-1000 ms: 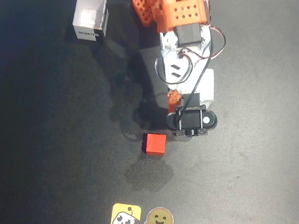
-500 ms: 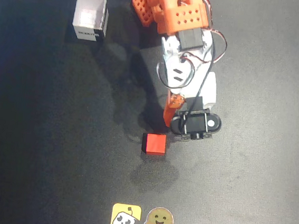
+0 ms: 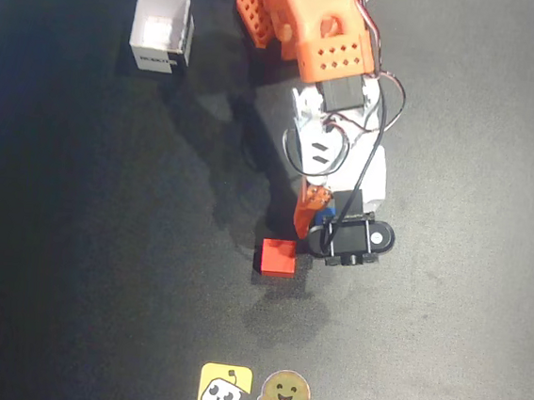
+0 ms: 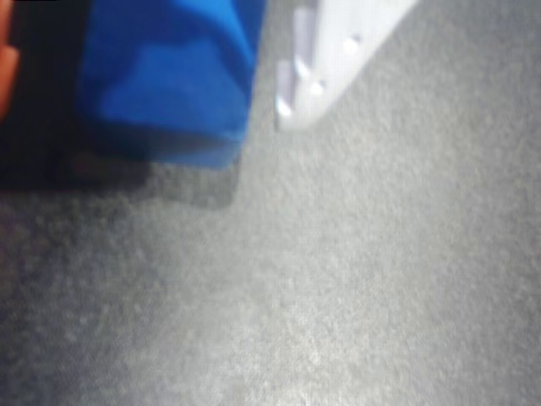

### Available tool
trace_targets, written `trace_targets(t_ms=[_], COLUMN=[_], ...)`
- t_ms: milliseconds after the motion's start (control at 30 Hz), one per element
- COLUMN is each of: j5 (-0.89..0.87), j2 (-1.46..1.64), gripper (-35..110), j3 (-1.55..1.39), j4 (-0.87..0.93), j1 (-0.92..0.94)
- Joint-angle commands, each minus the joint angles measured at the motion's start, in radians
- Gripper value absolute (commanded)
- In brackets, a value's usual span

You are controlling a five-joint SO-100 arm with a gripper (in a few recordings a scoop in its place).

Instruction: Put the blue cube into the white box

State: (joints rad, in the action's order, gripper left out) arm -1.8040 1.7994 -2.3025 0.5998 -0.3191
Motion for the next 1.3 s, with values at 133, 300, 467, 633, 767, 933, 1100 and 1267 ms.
trace_targets(t_ms=[133, 300, 467, 633, 767, 933, 1100, 1267], j5=[0.003, 0.005, 0.005, -0.003, -0.034, -0.044, -0.044, -0.064], j2=[-0.026, -0.071, -0.115, -0.123, -0.094, -0.075, -0.081, -0.103], gripper=[21, 21, 21, 22, 22, 21, 15, 0], j3=[0.008, -0.012, -0.015, -0.025, -0.025, -0.041, -0.044, -0.044], j4=[-0.06, -0.126, -0.15, -0.13, -0.066, -0.048, -0.063, -0.078], j1=[-0.006, -0.006, -0.006, -0.003, -0.003, -0.008, -0.005, -0.003])
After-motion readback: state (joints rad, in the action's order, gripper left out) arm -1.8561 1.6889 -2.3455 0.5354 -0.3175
